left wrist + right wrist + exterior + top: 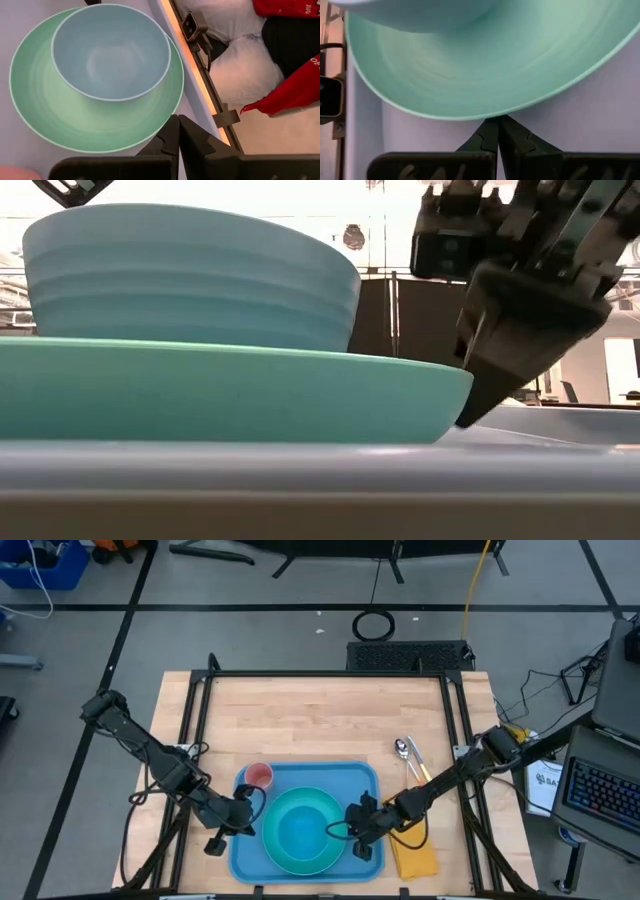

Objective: Set up tray
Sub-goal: Adjust the plate on the serving tray, then put the napkin to the right of the plate on the serving tray

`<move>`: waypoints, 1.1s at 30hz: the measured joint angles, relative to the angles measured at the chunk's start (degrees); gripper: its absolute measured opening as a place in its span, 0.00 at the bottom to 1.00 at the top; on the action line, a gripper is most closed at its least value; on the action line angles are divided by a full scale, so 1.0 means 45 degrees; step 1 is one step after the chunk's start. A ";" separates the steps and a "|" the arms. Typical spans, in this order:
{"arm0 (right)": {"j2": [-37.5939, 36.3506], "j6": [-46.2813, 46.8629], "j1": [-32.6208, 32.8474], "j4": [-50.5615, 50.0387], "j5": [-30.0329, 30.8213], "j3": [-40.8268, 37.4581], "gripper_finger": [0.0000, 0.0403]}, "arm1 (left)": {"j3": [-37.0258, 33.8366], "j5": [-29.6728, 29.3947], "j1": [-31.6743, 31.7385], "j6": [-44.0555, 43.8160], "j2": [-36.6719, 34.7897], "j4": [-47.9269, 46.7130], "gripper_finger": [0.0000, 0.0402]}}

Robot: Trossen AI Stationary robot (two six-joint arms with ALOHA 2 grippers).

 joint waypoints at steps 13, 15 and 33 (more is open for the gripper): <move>-0.0020 -0.0924 -0.0089 0.1144 0.0133 0.0000 0.00 | 0.0000 -0.0015 0.0010 0.0109 0.0000 0.0000 0.01; -0.0020 -0.0928 -0.0089 0.1061 0.0133 0.0000 0.00 | 0.0000 -0.0044 0.0010 0.0097 0.0000 -0.0002 0.02; -0.2200 0.2977 0.0070 -0.3357 -0.0890 0.0000 0.10 | 0.0000 -0.3087 0.0010 0.1498 0.0000 0.2455 0.07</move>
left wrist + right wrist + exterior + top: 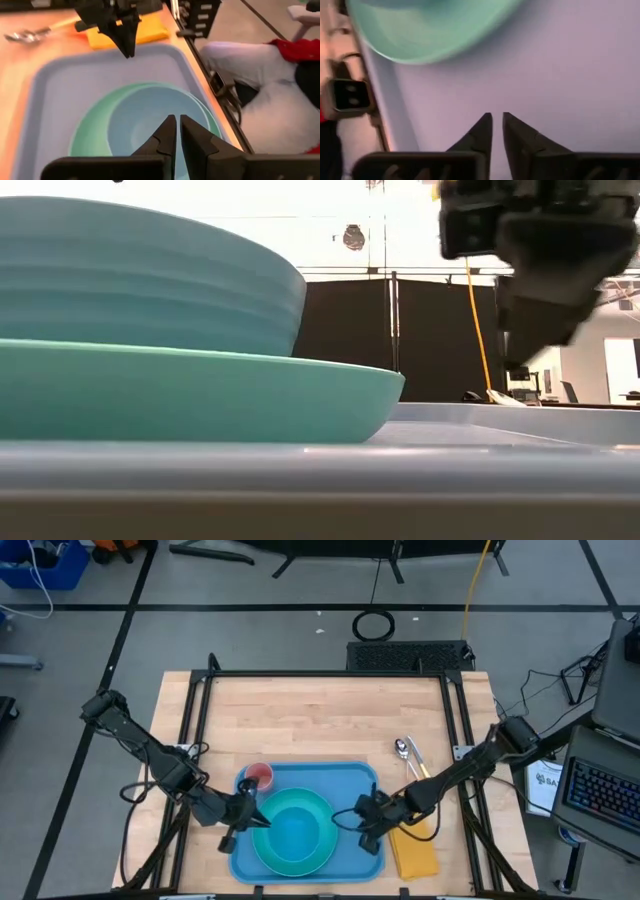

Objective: Set up tray
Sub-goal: Put the napkin to the right of the plate on the serving tray

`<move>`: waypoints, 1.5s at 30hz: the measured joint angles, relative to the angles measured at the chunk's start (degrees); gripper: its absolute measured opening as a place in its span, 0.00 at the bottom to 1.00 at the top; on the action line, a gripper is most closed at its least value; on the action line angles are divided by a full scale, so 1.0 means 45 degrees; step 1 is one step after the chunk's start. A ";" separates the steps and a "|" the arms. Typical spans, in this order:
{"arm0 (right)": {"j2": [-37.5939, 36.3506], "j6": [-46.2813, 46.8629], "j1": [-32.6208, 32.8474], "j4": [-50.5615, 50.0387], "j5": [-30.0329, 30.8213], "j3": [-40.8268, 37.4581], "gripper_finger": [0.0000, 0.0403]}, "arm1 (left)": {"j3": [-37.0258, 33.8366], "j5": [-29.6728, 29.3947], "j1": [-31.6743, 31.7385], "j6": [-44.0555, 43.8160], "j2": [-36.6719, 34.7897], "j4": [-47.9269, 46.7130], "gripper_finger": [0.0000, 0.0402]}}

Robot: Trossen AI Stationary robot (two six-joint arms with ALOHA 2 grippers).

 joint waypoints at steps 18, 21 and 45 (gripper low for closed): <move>-0.1292 0.8667 0.2799 -0.6119 0.0717 0.0000 0.37 | -0.0010 -0.1916 -0.0107 0.2438 0.0005 0.1729 0.05; -0.1292 0.9823 0.3264 -0.6585 0.0708 0.0000 0.36 | -0.0010 -0.1916 -0.0112 0.2484 0.0005 0.1751 0.08; -0.1287 1.4500 0.5499 -0.6001 0.0006 -0.2035 0.41 | -0.0010 -0.1911 -0.0112 0.2480 0.0005 0.1768 0.10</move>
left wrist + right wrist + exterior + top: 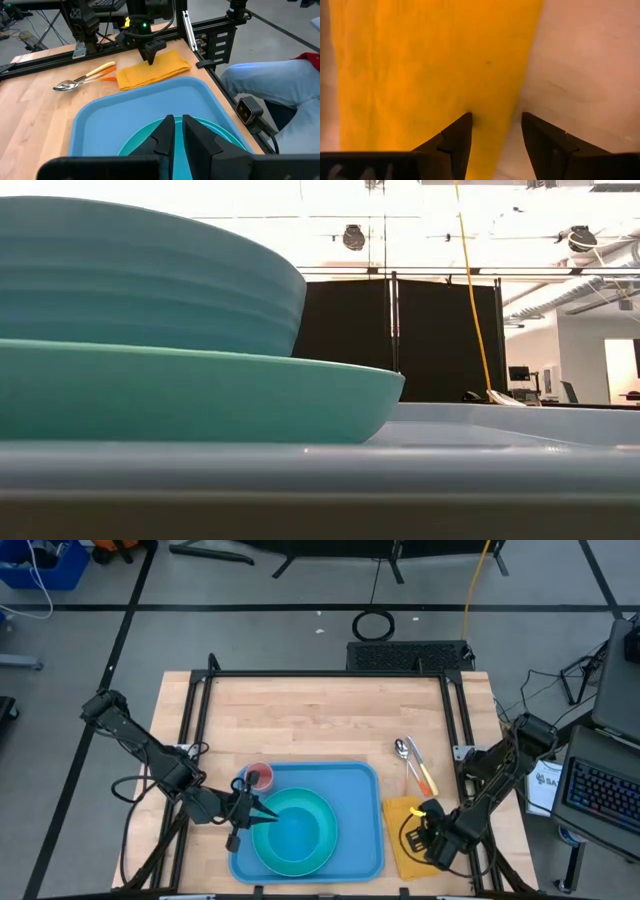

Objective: Set up tray
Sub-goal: Put the napkin to the right of the plate on the serving tray

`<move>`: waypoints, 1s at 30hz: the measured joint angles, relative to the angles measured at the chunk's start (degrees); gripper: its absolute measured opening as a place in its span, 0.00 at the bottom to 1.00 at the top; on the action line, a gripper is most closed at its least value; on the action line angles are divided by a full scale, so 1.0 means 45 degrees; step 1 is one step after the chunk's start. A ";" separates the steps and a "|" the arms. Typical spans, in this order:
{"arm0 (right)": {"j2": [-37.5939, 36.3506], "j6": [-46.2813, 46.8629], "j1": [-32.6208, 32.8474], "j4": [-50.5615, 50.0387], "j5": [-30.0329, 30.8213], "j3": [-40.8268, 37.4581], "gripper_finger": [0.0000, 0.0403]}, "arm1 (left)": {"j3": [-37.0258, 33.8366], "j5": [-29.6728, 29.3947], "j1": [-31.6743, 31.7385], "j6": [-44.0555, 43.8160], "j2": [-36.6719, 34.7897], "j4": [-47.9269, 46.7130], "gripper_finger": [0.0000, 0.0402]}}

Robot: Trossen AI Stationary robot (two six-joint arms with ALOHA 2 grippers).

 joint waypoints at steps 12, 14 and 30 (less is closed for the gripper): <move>-0.0092 -0.0424 0.0014 0.1592 0.0391 -0.1244 0.40 | 0.0000 -0.0003 0.0003 -0.0050 0.0535 0.0037 0.10; -0.0092 -0.0449 0.0024 0.1662 0.0502 -0.1244 0.38 | 0.0000 -0.0036 0.0000 -0.0017 0.0573 0.0053 0.10; -0.0033 -0.1028 -0.0011 0.3488 0.1789 -0.1485 0.10 | 0.0000 -0.0102 0.0039 0.0058 0.0573 0.0217 0.10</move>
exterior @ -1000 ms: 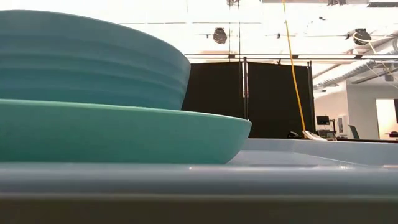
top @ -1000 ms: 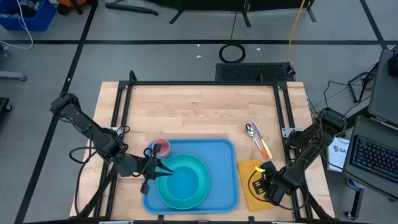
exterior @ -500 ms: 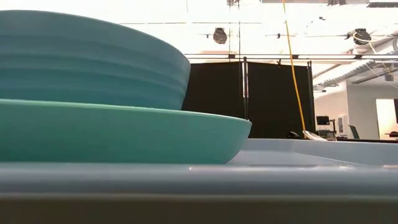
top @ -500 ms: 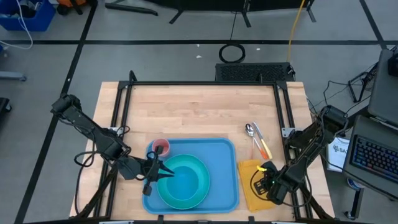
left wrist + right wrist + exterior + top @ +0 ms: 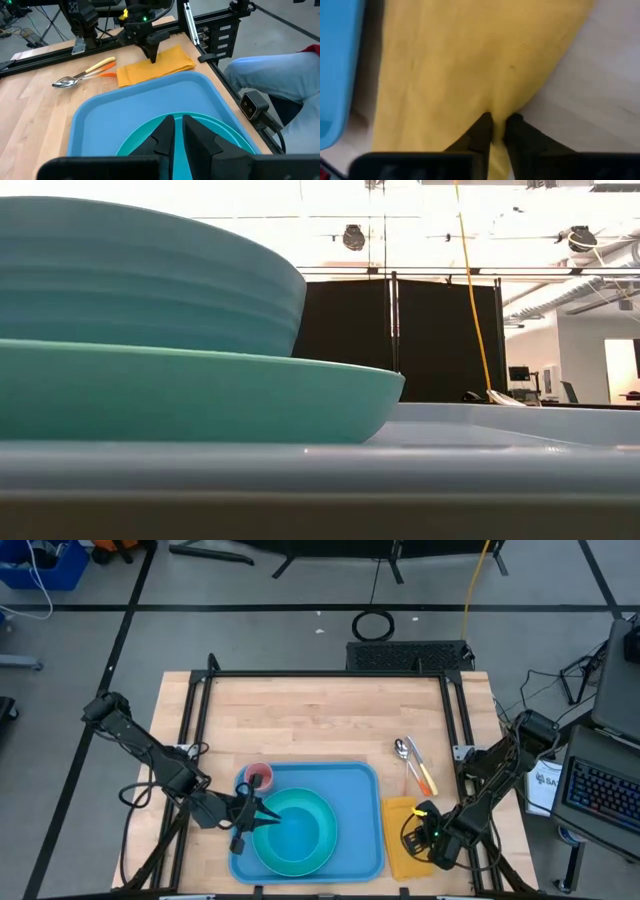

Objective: Set up tray
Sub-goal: Put the napkin to the right of the plate on the serving tray

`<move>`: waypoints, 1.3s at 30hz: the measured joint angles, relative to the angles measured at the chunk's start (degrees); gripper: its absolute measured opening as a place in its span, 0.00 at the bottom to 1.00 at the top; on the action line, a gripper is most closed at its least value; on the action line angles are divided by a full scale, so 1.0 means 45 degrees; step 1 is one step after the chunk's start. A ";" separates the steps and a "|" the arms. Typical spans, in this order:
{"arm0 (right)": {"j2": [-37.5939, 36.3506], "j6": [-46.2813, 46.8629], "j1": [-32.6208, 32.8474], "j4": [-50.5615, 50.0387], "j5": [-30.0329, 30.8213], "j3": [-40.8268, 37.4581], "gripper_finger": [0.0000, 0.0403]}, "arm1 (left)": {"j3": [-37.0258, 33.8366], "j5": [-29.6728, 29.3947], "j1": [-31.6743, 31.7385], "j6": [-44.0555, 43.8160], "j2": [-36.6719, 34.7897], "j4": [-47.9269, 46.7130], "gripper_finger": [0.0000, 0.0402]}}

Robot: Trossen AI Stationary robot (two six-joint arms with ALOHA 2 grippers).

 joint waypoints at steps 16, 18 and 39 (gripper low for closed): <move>-0.0880 -0.0345 0.0011 0.0134 0.0721 -0.0138 0.01 | 0.0000 0.0005 0.0000 0.0064 0.0000 0.0008 0.10; -0.1210 -0.0620 -0.0015 0.0115 0.1390 -0.0131 0.00 | 0.0000 0.0005 0.0000 0.0062 0.0000 0.0008 0.10; -0.2849 -0.3453 -0.0037 0.1417 0.4719 -0.0089 0.00 | 0.0000 0.0005 -0.0005 0.0030 -0.0005 0.0036 0.10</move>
